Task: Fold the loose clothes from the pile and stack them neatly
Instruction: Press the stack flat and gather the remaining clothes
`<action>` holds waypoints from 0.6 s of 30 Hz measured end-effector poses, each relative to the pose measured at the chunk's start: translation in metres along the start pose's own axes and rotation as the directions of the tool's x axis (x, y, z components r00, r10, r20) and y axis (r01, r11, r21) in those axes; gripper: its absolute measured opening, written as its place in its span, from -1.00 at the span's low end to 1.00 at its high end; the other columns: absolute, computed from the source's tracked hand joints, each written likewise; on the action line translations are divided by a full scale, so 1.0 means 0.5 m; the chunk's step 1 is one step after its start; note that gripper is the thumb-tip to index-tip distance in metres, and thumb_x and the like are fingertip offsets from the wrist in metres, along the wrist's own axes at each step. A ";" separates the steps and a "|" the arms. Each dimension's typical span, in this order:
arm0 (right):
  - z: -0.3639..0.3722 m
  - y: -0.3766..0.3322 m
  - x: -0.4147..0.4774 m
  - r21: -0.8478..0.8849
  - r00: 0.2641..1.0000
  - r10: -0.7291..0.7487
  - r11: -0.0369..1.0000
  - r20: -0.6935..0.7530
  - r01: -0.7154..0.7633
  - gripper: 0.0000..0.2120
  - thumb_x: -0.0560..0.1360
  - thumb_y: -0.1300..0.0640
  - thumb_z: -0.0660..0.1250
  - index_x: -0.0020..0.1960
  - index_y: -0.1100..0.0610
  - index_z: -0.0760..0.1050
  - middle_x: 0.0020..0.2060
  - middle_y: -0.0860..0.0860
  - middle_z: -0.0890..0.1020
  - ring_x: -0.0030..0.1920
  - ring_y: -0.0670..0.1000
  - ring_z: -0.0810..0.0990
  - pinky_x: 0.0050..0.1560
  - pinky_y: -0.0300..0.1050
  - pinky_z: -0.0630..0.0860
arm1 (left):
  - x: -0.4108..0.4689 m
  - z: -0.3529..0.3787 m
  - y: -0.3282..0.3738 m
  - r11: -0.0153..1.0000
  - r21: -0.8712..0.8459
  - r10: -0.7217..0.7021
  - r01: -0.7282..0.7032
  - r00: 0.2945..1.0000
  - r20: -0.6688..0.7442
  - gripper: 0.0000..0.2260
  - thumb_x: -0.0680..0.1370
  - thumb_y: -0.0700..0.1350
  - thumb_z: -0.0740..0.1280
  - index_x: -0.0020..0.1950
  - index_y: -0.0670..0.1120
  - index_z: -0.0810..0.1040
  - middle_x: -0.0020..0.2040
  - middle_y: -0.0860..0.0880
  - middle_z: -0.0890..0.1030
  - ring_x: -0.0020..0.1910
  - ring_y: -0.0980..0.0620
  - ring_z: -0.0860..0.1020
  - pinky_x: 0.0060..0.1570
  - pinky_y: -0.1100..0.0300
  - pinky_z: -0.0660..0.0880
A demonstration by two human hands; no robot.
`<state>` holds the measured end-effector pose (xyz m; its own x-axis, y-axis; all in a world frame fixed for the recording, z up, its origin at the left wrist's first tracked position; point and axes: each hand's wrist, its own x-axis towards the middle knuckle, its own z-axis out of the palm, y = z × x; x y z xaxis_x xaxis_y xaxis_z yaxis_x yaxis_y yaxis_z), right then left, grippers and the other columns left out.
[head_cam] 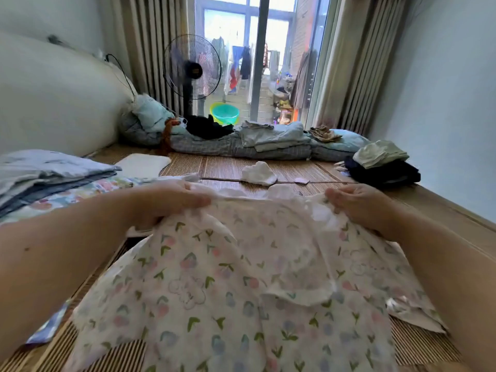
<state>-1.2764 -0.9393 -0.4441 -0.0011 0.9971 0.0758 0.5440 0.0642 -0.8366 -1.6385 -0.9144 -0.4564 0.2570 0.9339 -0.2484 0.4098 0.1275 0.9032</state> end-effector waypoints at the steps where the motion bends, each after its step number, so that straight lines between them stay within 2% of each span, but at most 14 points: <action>1: 0.018 0.021 0.025 -0.049 1.000 0.028 0.998 -0.015 -0.028 -0.68 0.55 -0.09 0.30 -0.29 0.03 0.63 -0.50 -0.12 0.62 -0.47 -0.12 0.56 -0.39 -0.26 0.43 | 0.029 0.007 -0.018 0.998 0.060 -0.018 0.020 0.999 -0.035 -0.64 0.36 0.08 0.50 0.06 -0.08 0.64 -0.04 -0.15 0.70 -0.08 -0.09 0.68 -0.07 0.00 0.62; 3: 0.058 0.069 0.083 -0.132 0.996 0.084 0.988 -0.010 -0.084 -0.68 0.57 -0.08 0.27 -0.30 0.02 0.57 -0.56 -0.16 0.57 -0.43 -0.12 0.52 -0.34 -0.21 0.40 | 0.094 0.025 -0.058 0.981 0.187 -0.043 0.061 0.994 -0.099 -0.76 0.45 0.11 0.45 -0.09 -0.05 0.65 -0.17 -0.05 0.70 -0.24 0.06 0.68 -0.27 0.20 0.57; 5: 0.101 0.123 0.145 -0.149 0.990 0.142 0.979 0.025 -0.137 -0.69 0.59 -0.05 0.24 -0.26 0.03 0.56 -0.45 -0.09 0.60 -0.35 -0.05 0.54 -0.22 -0.14 0.46 | 0.162 0.043 -0.104 0.933 0.347 -0.030 0.098 0.980 -0.195 -0.77 0.46 0.14 0.40 -0.17 -0.01 0.64 -0.25 0.04 0.67 -0.30 0.09 0.63 -0.40 0.30 0.46; 8: 0.164 0.202 0.229 -0.186 0.976 0.205 0.964 0.069 -0.189 -0.71 0.61 -0.02 0.22 -0.17 0.08 0.59 -0.22 0.06 0.62 -0.16 0.08 0.58 0.03 0.00 0.49 | 0.253 0.072 -0.172 0.842 0.531 0.021 0.101 0.976 -0.218 -0.77 0.51 0.10 0.32 -0.12 -0.05 0.61 -0.17 0.04 0.61 -0.17 0.07 0.56 -0.22 0.24 0.43; 10: 0.206 0.254 0.281 -0.302 0.974 0.212 0.936 0.078 -0.180 -0.72 0.61 -0.03 0.19 -0.10 0.07 0.60 -0.15 0.07 0.63 -0.05 0.08 0.59 0.03 -0.07 0.44 | 0.305 0.087 -0.212 0.762 0.632 0.007 0.141 0.974 -0.227 -0.77 0.55 0.06 0.28 -0.08 -0.09 0.58 -0.20 0.00 0.57 -0.13 -0.03 0.56 -0.16 0.20 0.42; 12: 0.244 0.301 0.324 -0.403 0.970 0.228 0.898 0.087 -0.175 -0.69 0.62 -0.07 0.17 -0.16 0.04 0.56 -0.13 0.06 0.64 -0.01 0.10 0.59 -0.05 -0.14 0.38 | 0.349 0.099 -0.247 0.668 0.728 0.016 0.153 0.975 -0.220 -0.74 0.58 0.01 0.21 -0.10 -0.14 0.56 -0.20 -0.04 0.56 -0.10 -0.09 0.57 -0.18 0.15 0.43; 13: 0.262 0.322 0.343 -0.439 0.967 0.239 0.881 0.094 -0.175 -0.68 0.62 -0.08 0.16 -0.19 0.04 0.53 -0.10 0.06 0.65 0.00 0.10 0.59 -0.06 -0.15 0.36 | 0.368 0.103 -0.262 0.639 0.755 0.033 0.148 0.975 -0.219 -0.73 0.59 -0.01 0.17 -0.17 -0.14 0.53 -0.22 -0.05 0.56 -0.14 -0.10 0.56 -0.22 0.14 0.41; 15: 0.291 0.355 0.371 -0.512 0.961 0.254 0.843 0.105 -0.167 -0.68 0.61 -0.12 0.15 -0.15 0.04 0.53 -0.03 0.07 0.66 0.02 0.10 0.59 -0.06 -0.14 0.38 | 0.400 0.104 -0.291 0.651 0.742 0.062 0.162 0.962 -0.264 -0.70 0.58 -0.01 0.15 -0.29 -0.09 0.45 -0.29 -0.04 0.54 -0.26 -0.06 0.51 -0.32 0.15 0.32; 18: 0.303 0.388 0.386 -0.557 0.986 0.164 0.823 0.043 -0.113 -0.71 0.57 -0.14 0.23 0.08 0.03 0.59 0.02 0.03 0.65 0.05 0.08 0.59 -0.02 -0.12 0.43 | 0.430 0.098 -0.324 0.705 0.684 0.058 0.187 0.946 -0.318 -0.70 0.56 0.05 0.22 -0.32 -0.06 0.41 -0.32 -0.02 0.51 -0.27 -0.05 0.50 -0.37 0.16 0.29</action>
<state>-1.2982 -0.7282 -0.6740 0.0524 0.9949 -0.0858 0.9152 -0.0822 -0.3945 -1.6070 -0.7508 -0.6731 -0.0116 0.9974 -0.0711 0.9359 0.0359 0.3505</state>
